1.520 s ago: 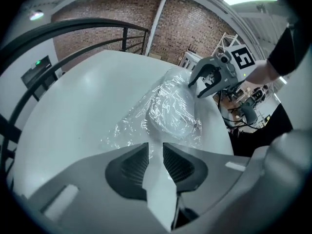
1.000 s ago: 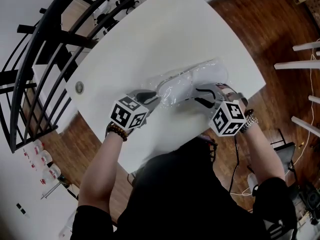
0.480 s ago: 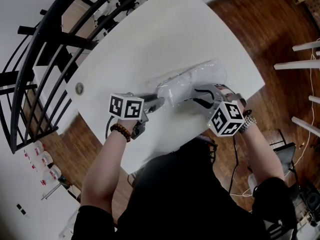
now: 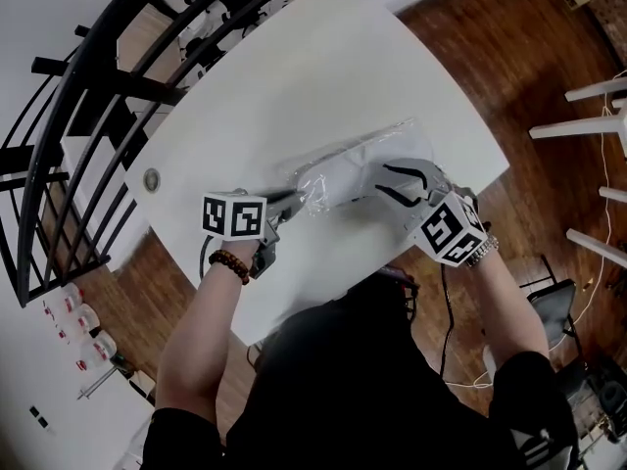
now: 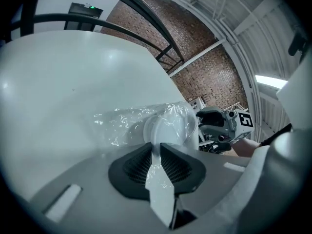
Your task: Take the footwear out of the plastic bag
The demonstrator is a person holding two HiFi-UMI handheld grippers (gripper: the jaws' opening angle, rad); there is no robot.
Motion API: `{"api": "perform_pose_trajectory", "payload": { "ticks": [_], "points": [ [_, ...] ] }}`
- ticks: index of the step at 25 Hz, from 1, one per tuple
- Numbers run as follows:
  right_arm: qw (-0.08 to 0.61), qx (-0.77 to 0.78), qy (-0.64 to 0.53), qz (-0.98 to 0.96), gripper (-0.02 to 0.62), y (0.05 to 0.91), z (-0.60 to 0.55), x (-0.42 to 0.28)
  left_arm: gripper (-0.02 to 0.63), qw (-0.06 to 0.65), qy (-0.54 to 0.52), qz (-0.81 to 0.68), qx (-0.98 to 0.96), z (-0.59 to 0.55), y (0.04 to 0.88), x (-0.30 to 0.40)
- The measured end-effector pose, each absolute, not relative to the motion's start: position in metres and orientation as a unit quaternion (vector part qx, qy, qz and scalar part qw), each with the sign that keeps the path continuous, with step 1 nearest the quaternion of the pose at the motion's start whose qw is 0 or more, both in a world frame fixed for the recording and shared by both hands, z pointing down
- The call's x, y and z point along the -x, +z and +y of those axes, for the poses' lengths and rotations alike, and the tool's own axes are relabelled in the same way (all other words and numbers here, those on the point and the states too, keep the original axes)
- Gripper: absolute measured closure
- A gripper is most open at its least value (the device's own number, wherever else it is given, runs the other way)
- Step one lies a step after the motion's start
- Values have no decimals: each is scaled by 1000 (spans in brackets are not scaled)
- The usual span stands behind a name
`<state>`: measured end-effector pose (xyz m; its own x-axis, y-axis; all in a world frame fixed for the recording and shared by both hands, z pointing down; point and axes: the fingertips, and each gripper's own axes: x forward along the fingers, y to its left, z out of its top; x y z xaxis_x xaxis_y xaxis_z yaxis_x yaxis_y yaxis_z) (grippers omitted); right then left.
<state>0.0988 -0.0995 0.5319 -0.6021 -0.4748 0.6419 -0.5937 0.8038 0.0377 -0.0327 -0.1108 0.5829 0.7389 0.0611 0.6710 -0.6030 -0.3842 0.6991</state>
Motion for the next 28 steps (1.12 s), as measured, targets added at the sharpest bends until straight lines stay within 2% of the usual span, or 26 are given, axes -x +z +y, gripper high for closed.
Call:
{"api": "perform_pose_trajectory", "payload": {
  "ticks": [3, 7, 12, 14, 15, 17, 19, 28],
  "points": [
    [290, -385, 144, -864, 459, 521, -118, -139, 536, 525, 311, -179, -772, -109, 579, 35],
    [280, -485, 220, -798, 446, 532, -135, -206, 541, 522, 304, -182, -776, -112, 575, 36],
    [253, -506, 361, -741, 446, 563, -127, -235, 546, 518, 295, -187, -781, -115, 571, 39],
    [222, -497, 409, -733, 461, 570, -123, -233, 548, 520, 290, -187, -781, -115, 569, 40],
    [208, -493, 422, -732, 504, 570, -122, -231, 548, 519, 287, -189, -783, -116, 569, 40],
    [193, -490, 429, -734, 566, 568, -121, -228, 549, 519, 282, -191, -784, -116, 566, 42],
    [191, -492, 424, -736, 590, 565, -120, -226, 549, 522, 279, -194, -782, -114, 565, 44],
    [198, -516, 403, -730, 598, 561, -116, -229, 551, 531, 264, -210, -777, -110, 566, 66]
  ]
}}
